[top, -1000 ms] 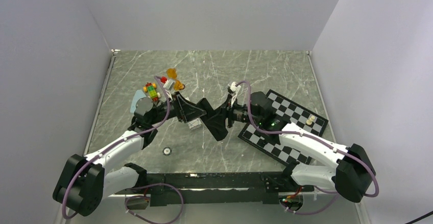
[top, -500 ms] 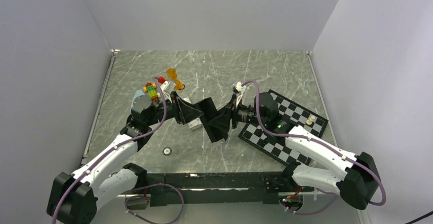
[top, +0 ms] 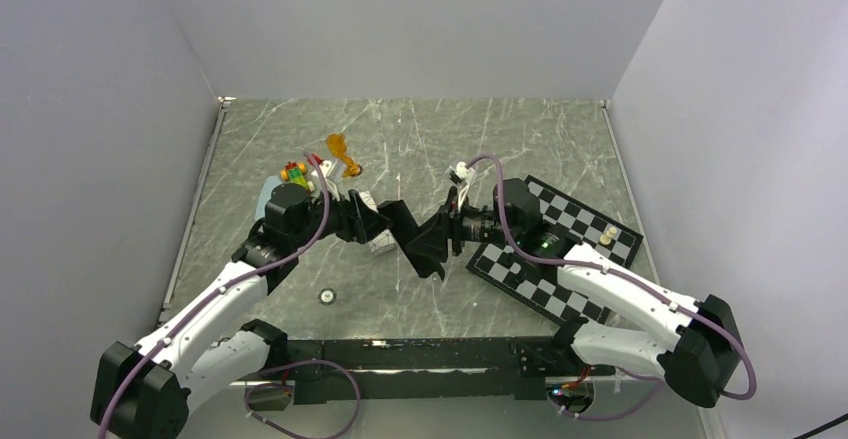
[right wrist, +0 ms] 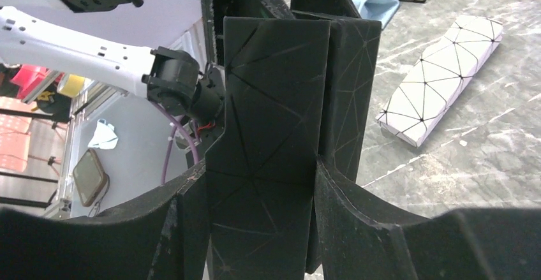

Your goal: Organize the sunglasses

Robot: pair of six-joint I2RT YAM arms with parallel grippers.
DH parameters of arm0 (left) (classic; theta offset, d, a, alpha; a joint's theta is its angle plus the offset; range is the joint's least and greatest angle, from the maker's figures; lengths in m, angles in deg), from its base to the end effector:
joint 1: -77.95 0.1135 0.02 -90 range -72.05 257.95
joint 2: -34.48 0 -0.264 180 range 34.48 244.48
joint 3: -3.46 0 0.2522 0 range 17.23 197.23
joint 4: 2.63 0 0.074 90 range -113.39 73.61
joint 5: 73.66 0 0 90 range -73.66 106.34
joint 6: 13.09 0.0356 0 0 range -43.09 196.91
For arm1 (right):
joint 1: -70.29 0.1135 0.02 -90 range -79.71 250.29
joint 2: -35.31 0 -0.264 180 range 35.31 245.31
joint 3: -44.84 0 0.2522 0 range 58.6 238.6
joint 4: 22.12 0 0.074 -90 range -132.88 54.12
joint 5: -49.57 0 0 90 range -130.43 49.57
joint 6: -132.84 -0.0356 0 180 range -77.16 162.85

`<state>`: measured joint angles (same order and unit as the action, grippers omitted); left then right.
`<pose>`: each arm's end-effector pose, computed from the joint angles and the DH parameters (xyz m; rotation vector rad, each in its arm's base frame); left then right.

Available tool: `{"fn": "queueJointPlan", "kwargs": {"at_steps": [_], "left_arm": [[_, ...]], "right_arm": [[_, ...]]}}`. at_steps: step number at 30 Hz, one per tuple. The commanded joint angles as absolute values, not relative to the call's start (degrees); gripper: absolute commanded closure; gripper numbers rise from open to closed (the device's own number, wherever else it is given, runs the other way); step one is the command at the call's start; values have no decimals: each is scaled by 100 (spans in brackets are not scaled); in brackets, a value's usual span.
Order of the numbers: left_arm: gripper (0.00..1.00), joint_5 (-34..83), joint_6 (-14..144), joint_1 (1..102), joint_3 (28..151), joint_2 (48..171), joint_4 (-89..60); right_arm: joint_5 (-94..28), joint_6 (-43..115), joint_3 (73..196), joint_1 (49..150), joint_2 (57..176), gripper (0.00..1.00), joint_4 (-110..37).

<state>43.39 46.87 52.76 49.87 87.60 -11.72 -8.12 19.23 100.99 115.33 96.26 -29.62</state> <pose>0.1865 -0.1056 0.2664 0.2694 1.9451 -1.0891 0.1595 0.1867 0.3010 -0.7948 1.7979 1.3274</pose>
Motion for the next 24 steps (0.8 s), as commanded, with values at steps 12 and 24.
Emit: {"fn": "queueJointPlan", "kwargs": {"at_steps": [12,24], "left_arm": [[1,3489,4777,5351,5120,8041,-1884],[1,2455,4971,5351,5044,7885,-2561]], "right_arm": [[-696,1458,11033,10504,10779,95,-3915],[670,1499,11897,9158,13169,93,-3958]]}}
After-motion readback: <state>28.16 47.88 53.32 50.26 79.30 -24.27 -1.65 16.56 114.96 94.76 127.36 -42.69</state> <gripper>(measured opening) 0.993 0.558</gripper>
